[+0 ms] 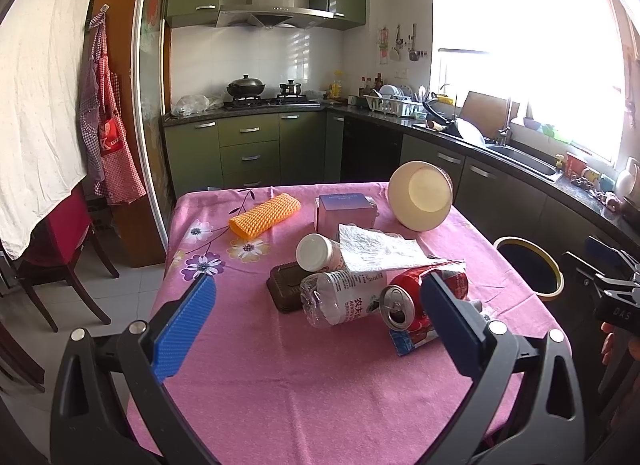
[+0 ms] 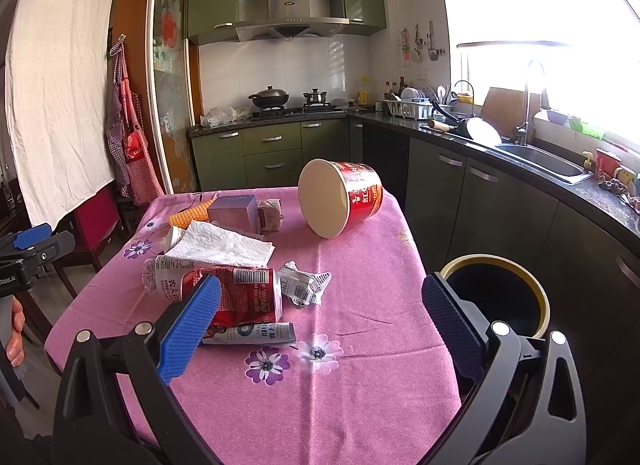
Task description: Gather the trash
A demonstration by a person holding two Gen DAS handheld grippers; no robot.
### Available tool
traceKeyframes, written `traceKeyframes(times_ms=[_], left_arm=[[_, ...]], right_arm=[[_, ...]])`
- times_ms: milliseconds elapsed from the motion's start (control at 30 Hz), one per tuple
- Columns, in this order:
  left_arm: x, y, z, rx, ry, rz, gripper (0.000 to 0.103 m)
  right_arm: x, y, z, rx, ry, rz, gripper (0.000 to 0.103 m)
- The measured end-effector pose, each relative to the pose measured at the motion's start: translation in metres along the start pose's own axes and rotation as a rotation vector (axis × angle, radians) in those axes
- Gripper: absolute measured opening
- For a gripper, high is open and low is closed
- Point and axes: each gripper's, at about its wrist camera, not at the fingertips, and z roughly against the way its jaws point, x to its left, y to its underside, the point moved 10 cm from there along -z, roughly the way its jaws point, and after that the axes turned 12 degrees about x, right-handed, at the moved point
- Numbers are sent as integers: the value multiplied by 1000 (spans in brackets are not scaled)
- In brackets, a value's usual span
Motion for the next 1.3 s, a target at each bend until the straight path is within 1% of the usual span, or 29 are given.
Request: traceKeyframes(times_ms=[1300], left_arm=[[-5, 4, -6, 16, 8, -14, 97]], right_arm=[[-1, 2, -5, 12, 2, -7, 99]])
